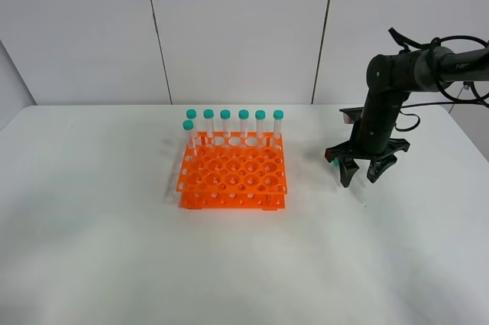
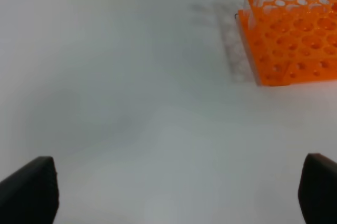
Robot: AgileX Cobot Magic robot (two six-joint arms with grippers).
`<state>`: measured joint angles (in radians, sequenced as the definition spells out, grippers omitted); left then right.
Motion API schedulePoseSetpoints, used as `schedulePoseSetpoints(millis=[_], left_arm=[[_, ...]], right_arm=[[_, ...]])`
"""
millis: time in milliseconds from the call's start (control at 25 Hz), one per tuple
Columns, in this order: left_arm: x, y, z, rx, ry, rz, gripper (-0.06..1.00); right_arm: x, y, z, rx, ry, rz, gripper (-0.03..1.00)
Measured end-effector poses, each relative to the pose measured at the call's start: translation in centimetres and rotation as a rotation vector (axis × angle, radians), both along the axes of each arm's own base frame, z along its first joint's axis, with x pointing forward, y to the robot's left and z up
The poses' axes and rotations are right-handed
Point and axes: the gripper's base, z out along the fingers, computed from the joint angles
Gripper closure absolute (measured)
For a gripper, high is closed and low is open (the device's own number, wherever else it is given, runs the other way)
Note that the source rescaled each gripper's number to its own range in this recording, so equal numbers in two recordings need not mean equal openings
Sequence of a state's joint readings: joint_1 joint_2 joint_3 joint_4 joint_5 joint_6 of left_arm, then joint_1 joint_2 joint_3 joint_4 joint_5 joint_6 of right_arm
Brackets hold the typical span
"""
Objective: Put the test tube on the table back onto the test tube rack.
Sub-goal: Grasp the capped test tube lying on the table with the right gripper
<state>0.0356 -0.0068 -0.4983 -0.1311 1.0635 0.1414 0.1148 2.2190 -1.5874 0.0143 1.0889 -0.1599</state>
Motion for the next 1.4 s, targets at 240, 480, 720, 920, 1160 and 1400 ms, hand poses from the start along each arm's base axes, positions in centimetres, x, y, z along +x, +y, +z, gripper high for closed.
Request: schedulePoseSetpoints(millis=[240, 480, 720, 920, 1160, 1400], left_arm=[[0.0, 0.0, 0.0, 0.0, 0.0, 0.0, -0.06], [0.0, 0.0, 0.0, 0.0, 0.0, 0.0, -0.06], [0.0, 0.0, 0.0, 0.0, 0.0, 0.0, -0.06], [0.0, 0.0, 0.0, 0.0, 0.0, 0.0, -0.06], [0.0, 0.0, 0.0, 0.0, 0.0, 0.0, -0.06], [0.0, 0.0, 0.0, 0.0, 0.0, 0.0, -0.06]], right_arm=[[-0.04, -0.01, 0.0, 0.0, 0.004, 0.025, 0.29], [0.0, 0.2, 0.0, 0.023, -0.001, 0.013, 0.29], [0.05, 0.27, 0.0, 0.031, -0.006, 0.009, 0.29], [0.06, 0.28, 0.0, 0.031, -0.007, 0.006, 0.29], [0.11, 0.31, 0.0, 0.034, -0.012, 0.004, 0.29], [0.15, 0.32, -0.23, 0.035, -0.011, 0.004, 0.29]])
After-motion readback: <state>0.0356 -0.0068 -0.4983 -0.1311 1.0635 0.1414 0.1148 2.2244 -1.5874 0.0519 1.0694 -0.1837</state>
